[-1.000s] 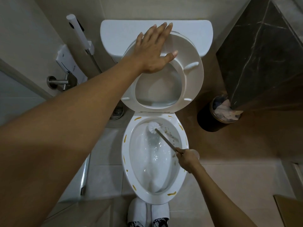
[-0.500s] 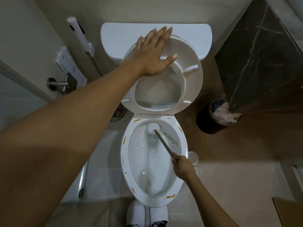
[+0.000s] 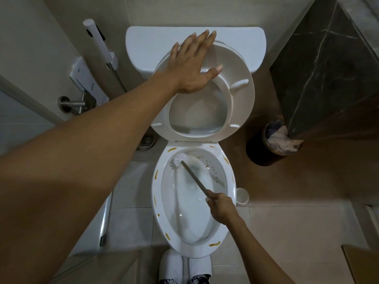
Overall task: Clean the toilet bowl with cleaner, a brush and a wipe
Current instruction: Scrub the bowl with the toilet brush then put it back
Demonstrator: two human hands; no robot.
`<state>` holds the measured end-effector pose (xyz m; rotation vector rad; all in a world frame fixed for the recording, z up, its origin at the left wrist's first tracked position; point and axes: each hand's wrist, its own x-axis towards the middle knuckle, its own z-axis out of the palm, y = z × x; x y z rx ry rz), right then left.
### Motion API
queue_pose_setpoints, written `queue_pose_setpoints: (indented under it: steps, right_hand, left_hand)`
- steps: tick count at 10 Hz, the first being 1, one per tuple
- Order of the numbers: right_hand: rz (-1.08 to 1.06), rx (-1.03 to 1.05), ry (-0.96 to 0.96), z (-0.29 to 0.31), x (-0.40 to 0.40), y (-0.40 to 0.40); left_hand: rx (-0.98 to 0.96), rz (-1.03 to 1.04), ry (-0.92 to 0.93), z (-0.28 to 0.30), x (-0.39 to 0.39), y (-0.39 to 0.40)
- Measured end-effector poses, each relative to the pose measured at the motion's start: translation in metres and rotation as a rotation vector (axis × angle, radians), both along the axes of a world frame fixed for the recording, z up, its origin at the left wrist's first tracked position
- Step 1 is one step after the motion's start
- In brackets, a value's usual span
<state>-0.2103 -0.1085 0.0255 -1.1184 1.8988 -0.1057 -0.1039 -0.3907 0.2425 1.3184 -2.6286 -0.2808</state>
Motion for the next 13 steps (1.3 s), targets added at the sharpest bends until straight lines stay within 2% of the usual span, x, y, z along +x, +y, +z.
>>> queue_pose_setpoints:
  steps: [2,4,6,8,10,11,13]
  right_hand:
    - [-0.096,0.030,0.092,-0.002,-0.020,0.006]
    - [-0.022,0.029,0.011,-0.001,0.000,-0.001]
    - [-0.114,0.046,0.068,-0.001,-0.020,0.003]
    - [-0.089,0.064,-0.039,-0.004,0.004,0.001]
    - [-0.180,0.064,0.033,-0.009,-0.020,0.017]
    - [-0.163,0.067,-0.024,-0.011,-0.011,0.010]
    - [-0.275,0.039,-0.060,-0.009,-0.012,0.005]
  left_hand:
    - [-0.004,0.002,-0.002,0.000,0.000,0.000]
    - [0.004,0.007,0.012,0.000,0.000,0.000]
    - [0.004,0.011,0.010,0.000,-0.001,0.000]
    - [0.005,0.008,0.005,0.000,-0.001,0.001]
    - [0.003,0.010,0.007,0.000,-0.001,0.001]
    - [0.002,0.011,0.008,0.000,-0.001,0.001]
    - [0.005,0.009,0.007,0.000,-0.001,0.000]
